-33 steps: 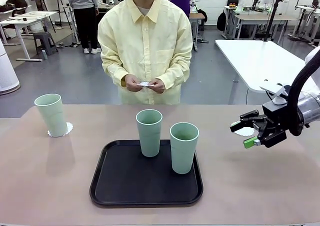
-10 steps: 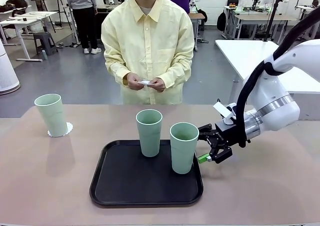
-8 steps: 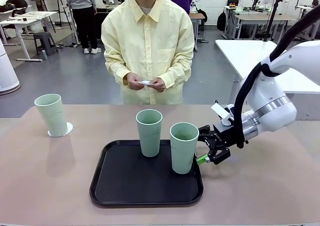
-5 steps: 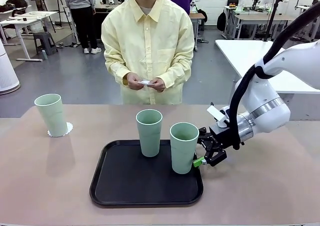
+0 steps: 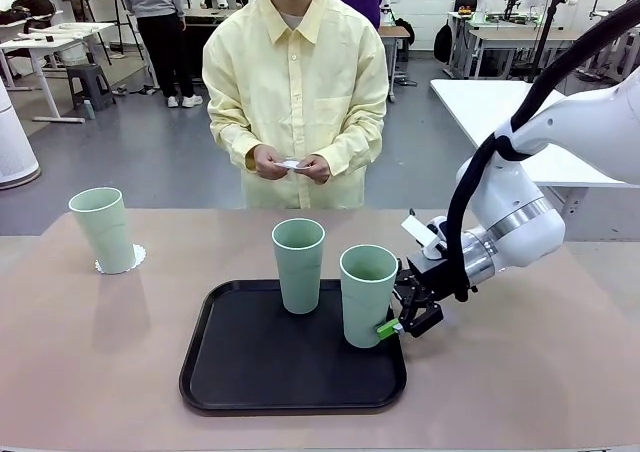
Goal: Place coasters on the table and set cups on them.
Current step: Take one Reusable plastic cup from the Flat Tray and place it on a coaster set by the human.
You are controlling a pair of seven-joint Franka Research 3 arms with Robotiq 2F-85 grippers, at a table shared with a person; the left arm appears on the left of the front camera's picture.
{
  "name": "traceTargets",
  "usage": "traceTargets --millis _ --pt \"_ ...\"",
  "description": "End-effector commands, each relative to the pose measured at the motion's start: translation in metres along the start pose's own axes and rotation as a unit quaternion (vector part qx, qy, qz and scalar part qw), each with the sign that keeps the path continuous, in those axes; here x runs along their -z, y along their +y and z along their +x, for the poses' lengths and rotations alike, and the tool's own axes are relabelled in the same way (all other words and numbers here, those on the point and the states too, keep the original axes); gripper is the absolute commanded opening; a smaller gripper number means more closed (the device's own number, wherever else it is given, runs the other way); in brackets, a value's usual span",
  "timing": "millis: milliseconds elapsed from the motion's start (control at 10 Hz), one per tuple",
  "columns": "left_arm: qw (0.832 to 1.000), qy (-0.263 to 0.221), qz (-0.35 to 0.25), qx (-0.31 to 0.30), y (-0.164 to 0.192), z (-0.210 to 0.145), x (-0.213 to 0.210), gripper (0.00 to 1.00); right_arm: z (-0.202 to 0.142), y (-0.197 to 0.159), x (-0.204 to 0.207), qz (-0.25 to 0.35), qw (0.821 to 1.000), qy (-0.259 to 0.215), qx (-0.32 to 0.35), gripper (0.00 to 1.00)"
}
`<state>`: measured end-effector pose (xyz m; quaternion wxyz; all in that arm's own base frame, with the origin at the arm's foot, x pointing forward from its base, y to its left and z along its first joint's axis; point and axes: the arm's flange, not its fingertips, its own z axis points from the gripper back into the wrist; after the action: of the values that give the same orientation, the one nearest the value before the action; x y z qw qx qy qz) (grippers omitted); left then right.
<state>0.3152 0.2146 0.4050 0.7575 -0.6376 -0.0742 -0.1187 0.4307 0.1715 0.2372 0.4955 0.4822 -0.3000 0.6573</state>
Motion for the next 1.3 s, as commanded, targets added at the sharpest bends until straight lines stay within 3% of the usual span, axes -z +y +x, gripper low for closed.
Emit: traceTargets --millis 0,200,300,400,500,600,800,900,1200 --pt "1.0 -0.003 -0.001 0.0 -0.002 -0.001 -0.002 1.0 -0.002 -0.012 0.014 -0.006 1.0 -0.004 0.004 1.0" --pt "1.0 -0.003 -0.001 0.0 -0.002 -0.001 -0.002 1.0 -0.002 -0.013 0.019 -0.003 1.0 -0.007 -0.005 1.0" --pt "1.0 -0.003 -0.001 0.0 -0.002 -0.001 -0.002 1.0 -0.003 -0.012 0.02 0.01 1.0 -0.01 -0.026 0.94" --pt "1.0 -0.003 -0.001 0.0 -0.002 -0.001 -0.002 1.0 -0.002 -0.012 0.02 0.015 0.999 -0.012 -0.026 0.4" --pt "1.0 -0.003 -0.001 0.0 -0.002 -0.001 -0.002 1.0 -0.003 -0.012 0.02 0.019 0.999 -0.014 -0.026 0.34" --pt "1.0 -0.003 -0.001 0.0 -0.002 -0.001 -0.002 1.0 -0.003 -0.011 0.019 0.02 0.999 -0.015 -0.026 0.0" --pt "1.0 -0.003 -0.001 0.0 -0.002 -0.001 -0.002 1.0 -0.002 -0.009 0.014 0.014 1.0 -0.015 -0.022 0.0" --pt "1.0 -0.003 -0.001 0.0 -0.002 -0.001 -0.002 1.0 0.002 -0.006 0.007 -0.002 1.0 -0.022 -0.015 0.2" --pt "1.0 -0.003 -0.001 0.0 -0.002 -0.001 -0.002 1.0 0.058 0.031 -0.052 -0.061 0.995 -0.069 0.026 0.2"
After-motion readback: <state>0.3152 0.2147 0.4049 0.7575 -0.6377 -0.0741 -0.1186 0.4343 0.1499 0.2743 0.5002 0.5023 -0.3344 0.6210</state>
